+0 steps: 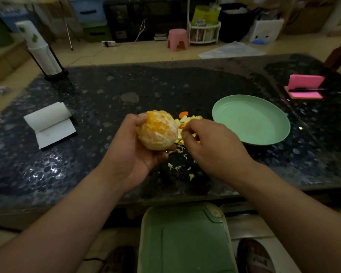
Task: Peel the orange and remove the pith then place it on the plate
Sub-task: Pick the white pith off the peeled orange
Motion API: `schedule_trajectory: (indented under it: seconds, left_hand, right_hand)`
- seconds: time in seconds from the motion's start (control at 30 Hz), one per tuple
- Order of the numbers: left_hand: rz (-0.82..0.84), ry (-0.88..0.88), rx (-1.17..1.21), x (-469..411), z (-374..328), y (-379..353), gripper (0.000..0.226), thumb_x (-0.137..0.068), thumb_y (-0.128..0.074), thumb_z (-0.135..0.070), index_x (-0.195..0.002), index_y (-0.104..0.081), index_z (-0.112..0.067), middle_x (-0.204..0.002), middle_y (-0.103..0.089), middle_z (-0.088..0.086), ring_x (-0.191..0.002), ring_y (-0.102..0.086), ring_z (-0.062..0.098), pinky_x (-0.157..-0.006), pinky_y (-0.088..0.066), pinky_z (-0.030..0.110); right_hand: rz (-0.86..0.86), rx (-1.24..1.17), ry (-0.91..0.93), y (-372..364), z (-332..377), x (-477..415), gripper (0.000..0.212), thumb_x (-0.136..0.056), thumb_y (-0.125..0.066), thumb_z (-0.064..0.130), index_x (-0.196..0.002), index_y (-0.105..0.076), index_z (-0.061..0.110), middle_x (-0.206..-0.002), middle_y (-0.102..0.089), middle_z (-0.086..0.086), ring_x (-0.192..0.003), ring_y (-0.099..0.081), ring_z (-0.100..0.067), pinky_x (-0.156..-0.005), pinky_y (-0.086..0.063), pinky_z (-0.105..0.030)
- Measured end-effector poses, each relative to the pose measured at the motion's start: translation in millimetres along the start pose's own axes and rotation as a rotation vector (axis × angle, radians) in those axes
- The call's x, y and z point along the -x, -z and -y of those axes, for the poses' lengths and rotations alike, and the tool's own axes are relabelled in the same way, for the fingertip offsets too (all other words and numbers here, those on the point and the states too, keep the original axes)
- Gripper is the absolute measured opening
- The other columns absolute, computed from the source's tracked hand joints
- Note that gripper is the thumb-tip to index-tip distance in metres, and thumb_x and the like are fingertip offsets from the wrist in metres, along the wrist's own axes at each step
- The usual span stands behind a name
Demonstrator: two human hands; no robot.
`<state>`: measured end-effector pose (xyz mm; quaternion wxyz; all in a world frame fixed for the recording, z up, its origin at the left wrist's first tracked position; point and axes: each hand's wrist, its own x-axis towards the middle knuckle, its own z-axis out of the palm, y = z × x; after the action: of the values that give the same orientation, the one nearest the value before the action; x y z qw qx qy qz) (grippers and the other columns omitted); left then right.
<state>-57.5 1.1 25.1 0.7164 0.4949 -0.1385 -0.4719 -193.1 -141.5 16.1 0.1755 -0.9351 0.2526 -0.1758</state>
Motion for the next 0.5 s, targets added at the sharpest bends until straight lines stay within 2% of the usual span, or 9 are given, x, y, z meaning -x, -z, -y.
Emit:
schedule_trajectory:
  seconds: [0.1, 0.17, 0.2, 0.23, 0.3, 0.33, 0.37, 0.43, 0.5]
  left_hand:
    - [-0.05, 0.072, 0.077, -2.5, 1.2, 4.2, 0.056, -0.1, -0.047, -0.046, -0.138, -0.064, -0.008, -0.117, -0.073, 0.019, -0.086, -0.069, 0.032, -0.066, -0.049, 0.033]
    - [-0.071, 0.103, 0.136, -4.0, 2.7, 7.2, 0.055, -0.099, -0.048, -0.048, -0.13, -0.069, -0.007, -0.115, -0.072, 0.019, -0.086, -0.069, 0.032, -0.064, -0.051, 0.032]
    - [-0.074, 0.112, 0.168, -4.8, 3.4, 8.8, 0.054, -0.099, -0.049, -0.048, -0.125, -0.072, -0.007, -0.114, -0.072, 0.019, -0.086, -0.069, 0.032, -0.062, -0.052, 0.031]
    - [-0.07, 0.115, 0.194, -4.9, 3.6, 9.8, 0.054, -0.099, -0.049, -0.049, -0.12, -0.075, -0.006, -0.113, -0.072, 0.019, -0.086, -0.068, 0.032, -0.061, -0.053, 0.031]
    - [-0.054, 0.113, 0.225, -5.1, 3.5, 12.0, 0.054, -0.098, -0.051, -0.049, -0.112, -0.081, -0.007, -0.113, -0.072, 0.019, -0.087, -0.068, 0.032, -0.062, -0.054, 0.031]
    - [-0.043, 0.11, 0.23, -5.1, 3.0, 12.9, 0.053, -0.097, -0.052, -0.049, -0.11, -0.082, -0.008, -0.113, -0.072, 0.019, -0.087, -0.068, 0.032, -0.063, -0.054, 0.031]
    - [-0.029, 0.105, 0.23, -5.2, 2.3, 13.8, 0.053, -0.097, -0.052, -0.05, -0.11, -0.082, -0.008, -0.114, -0.071, 0.019, -0.088, -0.068, 0.032, -0.064, -0.054, 0.031]
    - [-0.002, 0.097, 0.223, -5.6, 1.5, 14.9, 0.053, -0.096, -0.053, -0.05, -0.115, -0.08, -0.008, -0.116, -0.071, 0.018, -0.089, -0.067, 0.032, -0.066, -0.054, 0.032]
    - [0.011, 0.084, 0.21, -6.3, 0.8, 14.7, 0.054, -0.095, -0.054, -0.049, -0.123, -0.075, -0.008, -0.117, -0.071, 0.018, -0.09, -0.068, 0.033, -0.067, -0.055, 0.032]
  right_hand:
    - [0.098, 0.113, -0.05, -13.1, -5.3, -3.9, 0.033, -0.106, -0.053, 0.04, -0.082, -0.062, 0.019, -0.084, -0.059, 0.001, -0.085, -0.057, -0.024, -0.065, -0.039, -0.038]
    - [0.118, 0.163, -0.027, -18.1, -8.1, -6.8, 0.01, -0.097, -0.062, 0.027, -0.1, -0.067, 0.02, -0.103, -0.065, -0.001, -0.102, -0.058, -0.027, -0.077, -0.048, -0.041]
    - [0.117, 0.17, -0.035, -18.7, -6.4, -7.5, 0.017, -0.094, -0.064, 0.026, -0.109, -0.068, 0.021, -0.11, -0.065, -0.001, -0.107, -0.056, -0.027, -0.084, -0.05, -0.043]
    - [0.098, 0.161, -0.028, -20.7, -6.8, -9.0, 0.016, -0.094, -0.065, 0.03, -0.107, -0.069, 0.022, -0.108, -0.065, 0.0, -0.106, -0.056, -0.026, -0.084, -0.05, -0.043]
    - [0.054, 0.167, -0.029, -19.1, -3.2, -10.3, 0.021, -0.096, -0.062, 0.038, -0.084, -0.067, 0.021, -0.087, -0.064, 0.001, -0.094, -0.058, -0.026, -0.075, -0.045, -0.04]
    - [0.056, 0.173, -0.037, -16.8, 0.0, -9.6, 0.018, -0.095, -0.063, 0.035, -0.084, -0.067, 0.021, -0.088, -0.064, 0.001, -0.095, -0.058, -0.027, -0.076, -0.045, -0.041]
    - [0.04, 0.144, -0.017, -18.6, -1.9, -10.7, 0.01, -0.092, -0.064, 0.03, -0.096, -0.069, 0.022, -0.099, -0.067, 0.002, -0.103, -0.059, -0.027, -0.081, -0.048, -0.042]
    - [0.054, 0.076, -0.04, -13.8, 1.9, -9.2, 0.024, -0.091, -0.067, 0.031, -0.114, -0.068, 0.026, -0.118, -0.065, 0.005, -0.112, -0.056, -0.024, -0.091, -0.05, -0.045]
    - [-0.022, 0.024, -0.038, -10.2, 1.7, -9.0, 0.016, -0.096, -0.063, 0.038, -0.1, -0.072, 0.026, -0.103, -0.068, 0.007, -0.103, -0.059, -0.022, -0.087, -0.051, -0.043]
